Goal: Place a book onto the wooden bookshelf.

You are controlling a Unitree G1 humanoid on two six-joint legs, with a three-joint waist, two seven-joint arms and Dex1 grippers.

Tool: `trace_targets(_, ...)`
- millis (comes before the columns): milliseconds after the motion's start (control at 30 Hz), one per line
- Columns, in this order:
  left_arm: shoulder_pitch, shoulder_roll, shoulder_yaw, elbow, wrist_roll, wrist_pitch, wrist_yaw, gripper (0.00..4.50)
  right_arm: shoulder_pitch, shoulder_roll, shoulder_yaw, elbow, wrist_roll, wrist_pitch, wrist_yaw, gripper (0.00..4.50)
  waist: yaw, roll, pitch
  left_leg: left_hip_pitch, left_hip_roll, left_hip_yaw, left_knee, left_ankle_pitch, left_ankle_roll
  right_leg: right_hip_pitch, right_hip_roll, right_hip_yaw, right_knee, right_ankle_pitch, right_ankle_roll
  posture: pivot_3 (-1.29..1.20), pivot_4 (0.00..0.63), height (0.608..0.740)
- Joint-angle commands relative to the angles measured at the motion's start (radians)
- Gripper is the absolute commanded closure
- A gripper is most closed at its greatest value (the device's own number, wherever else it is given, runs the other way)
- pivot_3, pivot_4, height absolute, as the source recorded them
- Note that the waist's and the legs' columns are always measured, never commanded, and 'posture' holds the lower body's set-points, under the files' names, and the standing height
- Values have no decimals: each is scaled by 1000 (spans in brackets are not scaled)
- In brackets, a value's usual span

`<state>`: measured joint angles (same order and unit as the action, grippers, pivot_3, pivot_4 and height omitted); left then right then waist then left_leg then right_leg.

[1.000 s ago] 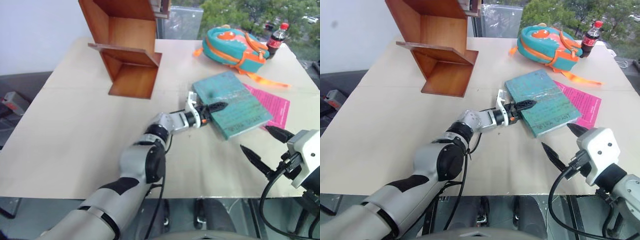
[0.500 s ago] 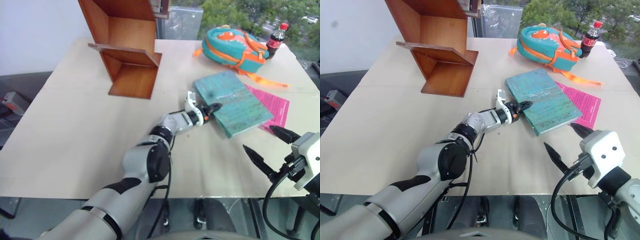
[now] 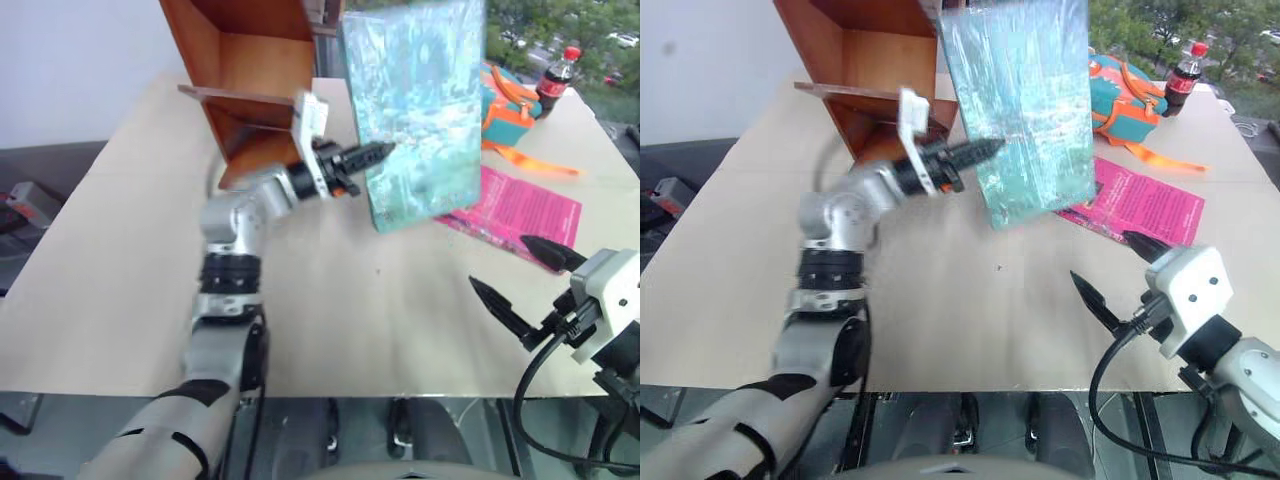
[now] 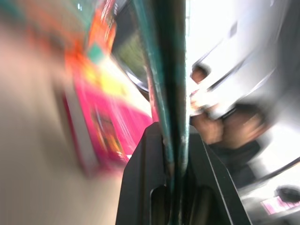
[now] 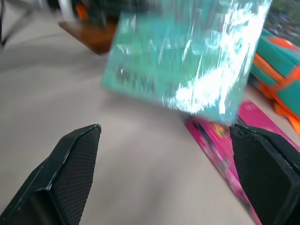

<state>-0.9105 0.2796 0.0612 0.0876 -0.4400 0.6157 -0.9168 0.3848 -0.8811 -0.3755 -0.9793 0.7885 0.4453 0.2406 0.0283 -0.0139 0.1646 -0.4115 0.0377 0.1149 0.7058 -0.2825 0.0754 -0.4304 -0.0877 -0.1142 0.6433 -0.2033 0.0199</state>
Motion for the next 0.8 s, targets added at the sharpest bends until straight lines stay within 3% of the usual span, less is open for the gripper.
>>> trace_targets(33,-46,107,-118,-144,187,-350,-73,4473,-73,20,48,46,-21,-1,49,0,6,0,0,0,0,0,0,0,0,0,0,-1,-1,0,0,0,150,740)
trace_targets(133,-128,251,-151,-106,331,-657,-133,4473,-168,38,113,128,-50,-14,116,0,7,-1,1,0,0,1,1,0,0,0,1,-2,0,0,0,0,150,740)
trace_targets(233,-228,380,-162,13,432,-811,-147,4473,-243,65,170,177,-81,-16,157,0,2,-1,1,-1,1,1,2,0,0,-2,2,-2,0,0,0,0,150,740)
trace_targets(367,-318,515,-189,165,520,-909,-183,4473,-312,102,207,228,-108,-20,201,0,-3,1,0,-1,1,1,0,0,0,-2,3,-2,1,0,0,0,150,740)
trace_targets(500,-375,627,-241,273,646,-867,-216,4473,-362,140,244,277,-148,-35,249,0,-10,1,0,-2,0,2,0,0,0,-2,3,-2,0,-2,4,0,150,740)
trace_targets(667,-461,674,-334,450,837,-851,-191,4473,-455,174,262,311,-179,-51,282,0,-11,-4,3,-3,1,1,1,0,1,-3,2,-3,0,-3,4,0,150,740)
trace_targets(800,-508,643,-395,586,921,-882,-163,4473,-563,186,246,325,-187,-38,274,0,-12,-4,3,-3,1,2,1,0,1,-4,2,-2,0,-3,4,0,150,740)
